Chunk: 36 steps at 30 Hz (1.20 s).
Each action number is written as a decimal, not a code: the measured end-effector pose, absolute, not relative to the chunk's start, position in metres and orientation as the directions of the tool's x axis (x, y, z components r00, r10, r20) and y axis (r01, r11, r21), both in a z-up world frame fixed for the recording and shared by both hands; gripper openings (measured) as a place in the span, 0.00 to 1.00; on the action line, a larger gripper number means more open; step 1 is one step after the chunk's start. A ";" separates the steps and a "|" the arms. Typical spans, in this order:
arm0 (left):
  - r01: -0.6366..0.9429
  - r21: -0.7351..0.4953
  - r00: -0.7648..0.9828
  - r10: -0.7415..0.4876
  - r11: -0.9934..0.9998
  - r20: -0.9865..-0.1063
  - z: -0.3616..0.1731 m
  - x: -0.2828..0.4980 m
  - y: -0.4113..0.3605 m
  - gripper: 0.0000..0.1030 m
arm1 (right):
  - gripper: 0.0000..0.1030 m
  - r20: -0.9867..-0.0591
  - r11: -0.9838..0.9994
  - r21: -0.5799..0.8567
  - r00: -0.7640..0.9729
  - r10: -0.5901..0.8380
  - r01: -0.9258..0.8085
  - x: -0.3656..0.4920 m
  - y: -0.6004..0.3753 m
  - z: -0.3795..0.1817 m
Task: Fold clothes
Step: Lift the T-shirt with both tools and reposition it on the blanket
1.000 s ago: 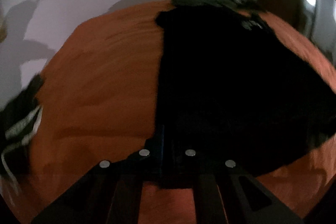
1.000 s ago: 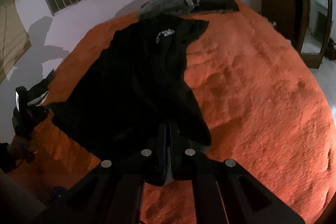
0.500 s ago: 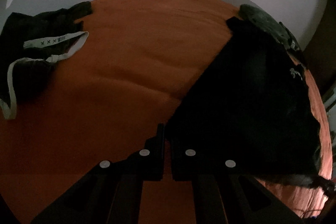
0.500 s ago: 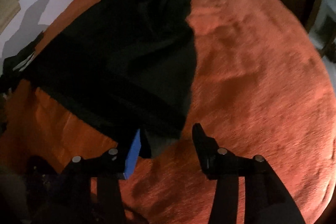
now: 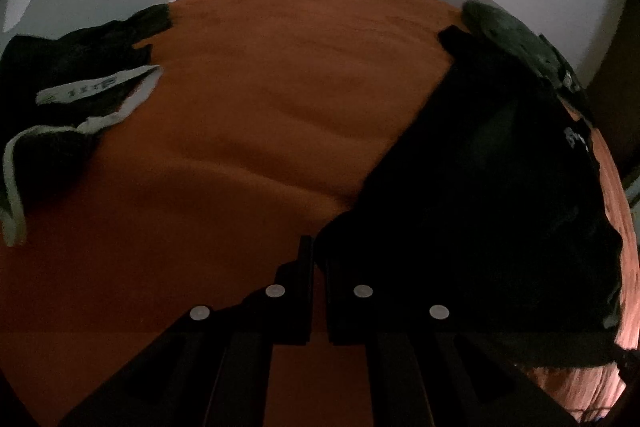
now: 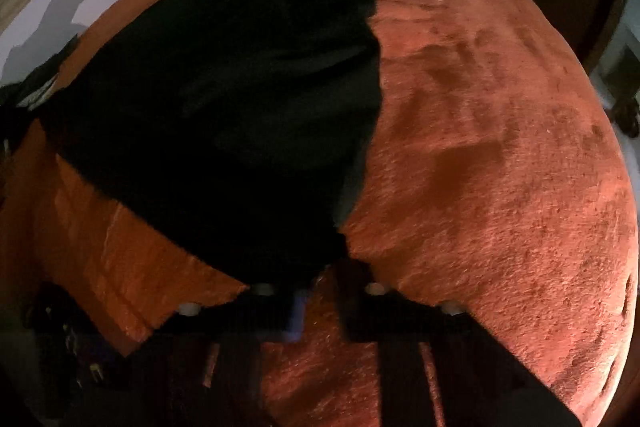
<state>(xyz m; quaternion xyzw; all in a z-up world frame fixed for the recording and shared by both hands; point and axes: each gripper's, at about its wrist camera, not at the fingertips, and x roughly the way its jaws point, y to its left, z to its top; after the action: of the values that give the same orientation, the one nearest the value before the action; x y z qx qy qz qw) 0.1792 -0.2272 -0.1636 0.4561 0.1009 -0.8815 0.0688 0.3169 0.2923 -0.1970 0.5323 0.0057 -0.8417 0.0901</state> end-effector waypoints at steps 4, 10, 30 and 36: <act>0.146 -0.110 -0.553 0.011 -0.983 -0.833 -0.170 0.164 -0.210 0.09 | 0.03 -0.885 -0.981 0.136 -0.429 -0.183 0.138 0.311 0.294 -0.192; 0.144 -0.198 -0.649 0.059 -0.969 -0.759 -0.116 0.181 -0.215 0.04 | 0.03 -0.795 -0.967 0.228 -0.552 -0.251 0.113 0.318 0.319 -0.126; 0.072 -0.417 -0.678 0.262 -0.906 -0.686 0.095 -0.050 -0.183 0.04 | 0.02 -0.653 -0.929 0.330 -0.669 -0.355 0.171 0.029 0.312 0.086; 0.058 -0.491 -0.863 0.204 -0.870 -0.462 0.286 -0.085 -0.189 0.04 | 0.02 -0.331 -0.906 0.400 -0.901 -0.282 0.137 -0.010 0.328 0.286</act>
<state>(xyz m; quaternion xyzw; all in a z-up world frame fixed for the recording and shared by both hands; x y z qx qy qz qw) -0.0852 -0.1894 0.2862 0.2588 0.2524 -0.9316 -0.0392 -0.0101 0.3275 0.2860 0.1942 -0.1867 -0.9568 0.1095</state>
